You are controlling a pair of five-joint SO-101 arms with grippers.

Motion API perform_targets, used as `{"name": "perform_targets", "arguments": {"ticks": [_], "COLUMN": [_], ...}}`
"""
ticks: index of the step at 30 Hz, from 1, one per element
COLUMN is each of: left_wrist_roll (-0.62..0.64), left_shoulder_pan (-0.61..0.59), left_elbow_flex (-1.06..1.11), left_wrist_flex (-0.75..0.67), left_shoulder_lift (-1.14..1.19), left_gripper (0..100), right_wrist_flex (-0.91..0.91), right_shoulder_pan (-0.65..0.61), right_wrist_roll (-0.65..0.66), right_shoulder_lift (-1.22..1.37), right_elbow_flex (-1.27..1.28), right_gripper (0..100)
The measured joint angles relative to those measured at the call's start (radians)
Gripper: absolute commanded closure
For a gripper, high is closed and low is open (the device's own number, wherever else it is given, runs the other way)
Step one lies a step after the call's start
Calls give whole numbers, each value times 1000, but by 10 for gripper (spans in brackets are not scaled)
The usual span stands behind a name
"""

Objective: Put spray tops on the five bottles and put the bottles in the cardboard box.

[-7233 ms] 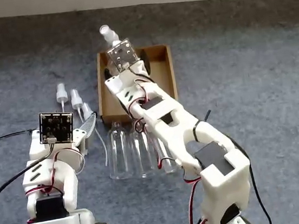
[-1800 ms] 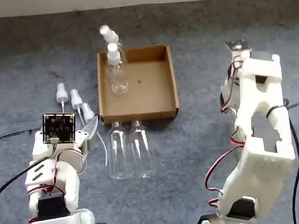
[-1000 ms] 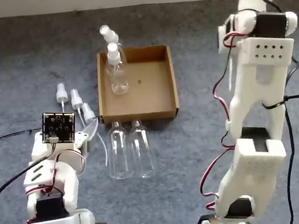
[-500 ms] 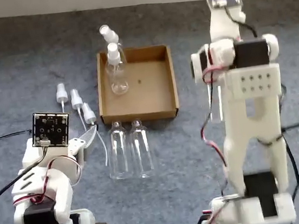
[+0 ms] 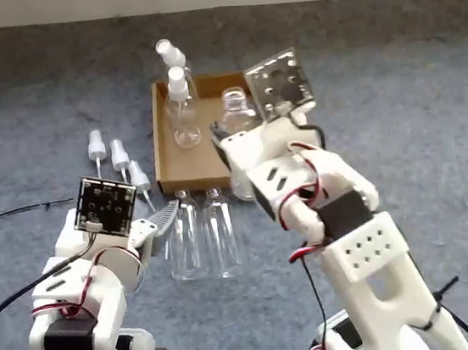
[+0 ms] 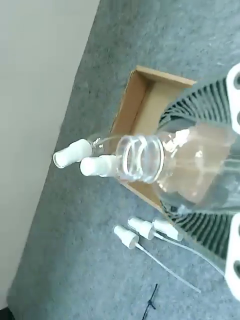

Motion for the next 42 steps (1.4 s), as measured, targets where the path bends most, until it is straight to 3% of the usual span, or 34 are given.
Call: {"name": "perform_targets", "arguments": {"ticks": [8,12,20,24,30,38,42], "left_wrist_roll": [0,23,55,55,57,55,55], "left_shoulder_pan": [0,-3,81,95,51,35,35], "left_elbow_flex": [0,41,48,75,149,149,149], "left_wrist_flex": [2,2,2,-14,-94,-101,-101], "left_shoulder_lift": [-264,-247,-250,-250,-239,-239,-239], "left_gripper": [676,614,614,614,615,639,639], "right_wrist_flex": [-14,-14,-11,104,288,327,328], "right_shoulder_pan": [-110,-189,-264,-287,-288,-287,-212], "right_wrist_roll": [0,0,-6,-6,-6,-6,0], "right_shoulder_lift": [233,239,176,104,-11,-66,-29], "right_elbow_flex": [-149,-155,-155,-157,-192,-192,-190], "right_gripper": [995,995,995,995,995,995,995]}}
